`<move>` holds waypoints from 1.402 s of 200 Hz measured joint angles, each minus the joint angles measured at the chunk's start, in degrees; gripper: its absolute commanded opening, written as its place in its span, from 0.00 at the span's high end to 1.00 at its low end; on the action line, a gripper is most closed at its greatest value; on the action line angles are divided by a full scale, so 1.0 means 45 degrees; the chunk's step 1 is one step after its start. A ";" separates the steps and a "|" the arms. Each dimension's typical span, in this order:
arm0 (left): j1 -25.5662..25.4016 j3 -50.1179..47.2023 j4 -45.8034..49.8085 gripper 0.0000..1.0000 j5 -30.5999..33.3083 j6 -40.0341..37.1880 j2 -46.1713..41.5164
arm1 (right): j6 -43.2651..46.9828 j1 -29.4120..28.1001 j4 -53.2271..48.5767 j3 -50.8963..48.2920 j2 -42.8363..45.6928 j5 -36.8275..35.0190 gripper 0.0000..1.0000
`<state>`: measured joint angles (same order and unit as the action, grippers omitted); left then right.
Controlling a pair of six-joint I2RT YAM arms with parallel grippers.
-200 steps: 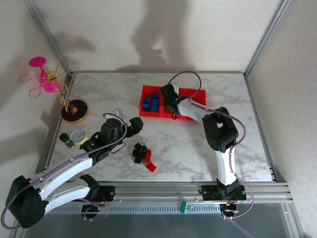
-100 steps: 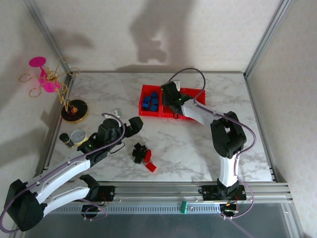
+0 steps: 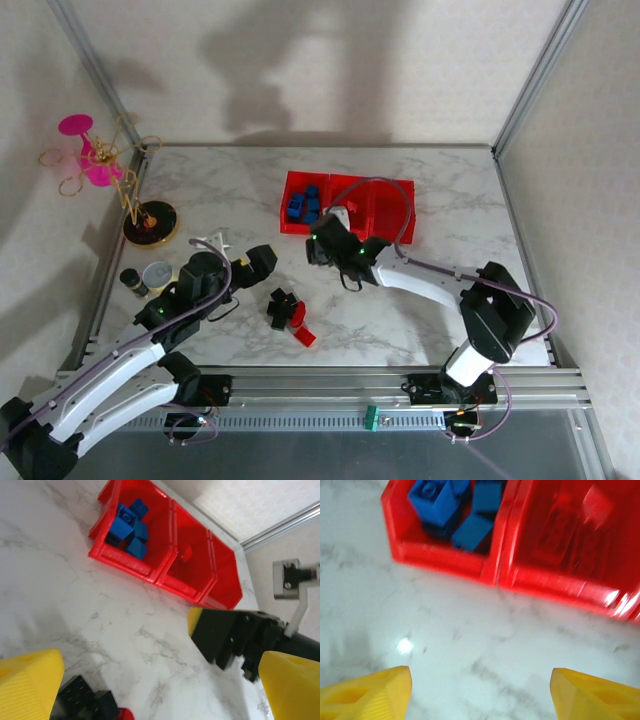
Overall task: Sort the legos into containers by color
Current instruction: Rotate the lego at the bottom-center of the table.
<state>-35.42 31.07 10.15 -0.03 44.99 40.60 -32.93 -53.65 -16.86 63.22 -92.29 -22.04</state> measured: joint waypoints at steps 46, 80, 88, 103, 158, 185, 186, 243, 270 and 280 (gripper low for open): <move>0.0000 -0.0831 0.1069 0.00 0.0005 0.0243 -0.1064 | -0.2283 -0.2220 -0.0466 -0.0787 0.0112 0.0301 0.24; 0.0000 -0.1205 0.1724 0.00 0.0005 0.0423 -0.1705 | -0.3798 -0.3560 -0.0423 -0.1083 0.0024 0.0597 0.27; 0.0000 -0.1263 0.1865 0.00 0.0005 0.0447 -0.1817 | -0.4138 -0.3759 -0.0316 -0.1209 -0.0039 0.0709 0.28; 0.0000 -0.1350 0.2132 0.01 0.0005 0.0495 -0.2030 | -0.4629 -0.3968 -0.0209 -0.1418 -0.0223 0.0913 0.31; 0.0000 -0.1467 0.2584 0.00 0.0015 0.0656 -0.2463 | -0.5435 -0.4337 0.0238 -0.1637 -0.1127 0.1268 0.37; 0.0000 -0.1472 0.2613 0.00 0.0019 0.0675 -0.2511 | -0.5532 -0.4337 0.0418 -0.1632 -0.1423 0.1292 0.38; 0.0000 -0.1472 0.2618 0.00 0.0019 0.0675 -0.2511 | -0.5532 -0.4337 0.0432 -0.1632 -0.1428 0.1292 0.39; 0.0000 -0.1515 0.2676 0.00 0.0053 0.0719 -0.2501 | -0.5547 -0.4337 0.0471 -0.1622 -0.1506 0.1093 0.47; 0.0000 -0.1515 0.2667 0.00 0.0053 0.0724 -0.2433 | -0.5542 -0.4303 -0.0296 -0.1632 -0.1467 0.0753 0.49; 0.0000 -0.1515 0.2667 0.00 0.0049 0.0724 -0.2424 | -0.5542 -0.4274 -0.0481 -0.1671 -0.1365 0.0704 0.48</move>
<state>-35.42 24.25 22.15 0.19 48.25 29.69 -57.87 -72.88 -19.03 55.70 -98.43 -18.87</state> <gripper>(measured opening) 0.996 0.514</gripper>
